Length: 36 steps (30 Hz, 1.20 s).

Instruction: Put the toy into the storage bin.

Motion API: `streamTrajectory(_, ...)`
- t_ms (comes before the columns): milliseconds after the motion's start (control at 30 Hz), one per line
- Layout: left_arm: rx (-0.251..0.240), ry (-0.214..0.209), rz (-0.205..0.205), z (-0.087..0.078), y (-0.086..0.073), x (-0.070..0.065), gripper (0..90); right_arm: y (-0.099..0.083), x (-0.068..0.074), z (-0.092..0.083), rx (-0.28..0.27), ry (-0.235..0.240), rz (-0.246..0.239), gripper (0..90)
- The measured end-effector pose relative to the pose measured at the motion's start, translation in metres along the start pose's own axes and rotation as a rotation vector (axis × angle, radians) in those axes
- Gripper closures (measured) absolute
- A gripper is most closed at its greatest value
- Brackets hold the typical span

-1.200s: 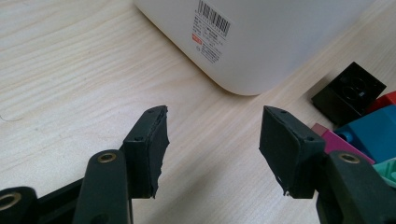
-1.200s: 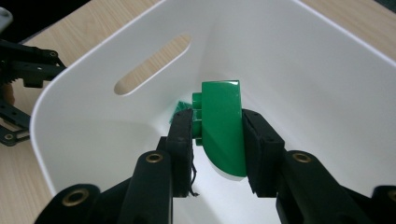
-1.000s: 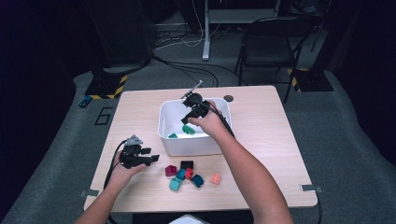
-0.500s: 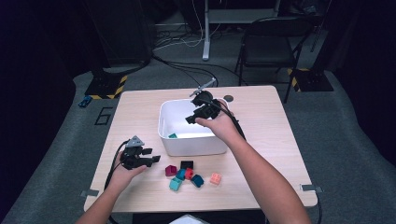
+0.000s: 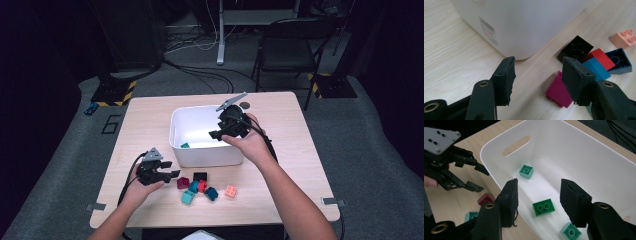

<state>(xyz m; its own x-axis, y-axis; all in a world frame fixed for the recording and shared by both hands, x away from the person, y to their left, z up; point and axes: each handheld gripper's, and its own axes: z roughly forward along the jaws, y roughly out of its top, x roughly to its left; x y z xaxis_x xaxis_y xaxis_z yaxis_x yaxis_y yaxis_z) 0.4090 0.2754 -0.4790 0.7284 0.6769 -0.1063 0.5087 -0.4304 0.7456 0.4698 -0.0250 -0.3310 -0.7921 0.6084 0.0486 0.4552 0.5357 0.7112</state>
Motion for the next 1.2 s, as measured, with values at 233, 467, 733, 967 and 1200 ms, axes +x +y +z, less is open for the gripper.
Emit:
streamTrajectory(233,0.027,-0.015,0.020,0.007,0.001,-0.009,44.4,-0.011,0.010,-0.010,-0.005,0.007,-0.026,47.9)
streamTrajectory(467,0.042,-0.031,0.060,0.010,0.001,-0.018,44.4,-0.026,0.021,-0.023,-0.048,0.044,-0.032,46.7)
streamTrajectory(733,0.060,-0.056,0.074,0.013,-0.004,-0.023,45.3,-0.040,0.022,-0.034,-0.044,0.068,-0.022,46.5)
streamTrajectory(967,0.064,-0.078,0.089,0.015,-0.010,-0.021,46.2,-0.048,0.021,-0.040,-0.034,0.088,0.013,46.1)
streamTrajectory(1200,0.081,-0.076,0.111,0.021,-0.014,-0.022,47.1,-0.052,0.026,-0.035,-0.010,0.094,0.006,45.8)
